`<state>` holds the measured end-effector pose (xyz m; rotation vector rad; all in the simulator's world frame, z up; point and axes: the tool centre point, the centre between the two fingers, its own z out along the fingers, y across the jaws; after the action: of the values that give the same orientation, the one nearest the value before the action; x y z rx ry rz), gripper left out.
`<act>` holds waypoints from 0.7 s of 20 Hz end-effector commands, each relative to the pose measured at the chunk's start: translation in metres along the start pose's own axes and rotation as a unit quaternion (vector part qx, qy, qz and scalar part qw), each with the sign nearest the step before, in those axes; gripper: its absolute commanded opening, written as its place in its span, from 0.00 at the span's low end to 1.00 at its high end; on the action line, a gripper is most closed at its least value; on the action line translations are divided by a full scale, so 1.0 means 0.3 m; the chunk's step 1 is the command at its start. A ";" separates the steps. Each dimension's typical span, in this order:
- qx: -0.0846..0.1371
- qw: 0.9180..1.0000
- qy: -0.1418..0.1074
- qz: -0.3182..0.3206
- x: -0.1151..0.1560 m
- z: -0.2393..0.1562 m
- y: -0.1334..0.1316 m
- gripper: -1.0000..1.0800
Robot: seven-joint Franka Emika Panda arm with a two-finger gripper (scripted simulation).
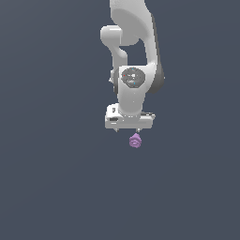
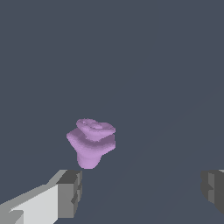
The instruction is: Pick up the object and move it to a goal position.
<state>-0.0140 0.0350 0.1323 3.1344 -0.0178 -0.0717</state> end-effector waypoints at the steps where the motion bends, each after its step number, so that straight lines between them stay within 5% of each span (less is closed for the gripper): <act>1: 0.001 1.000 0.003 0.018 0.000 0.021 -0.026 0.96; 14: 0.005 0.994 0.020 0.107 -0.008 0.125 -0.147 0.96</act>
<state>-0.0175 0.0764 0.0970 3.1224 -0.3307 -0.0130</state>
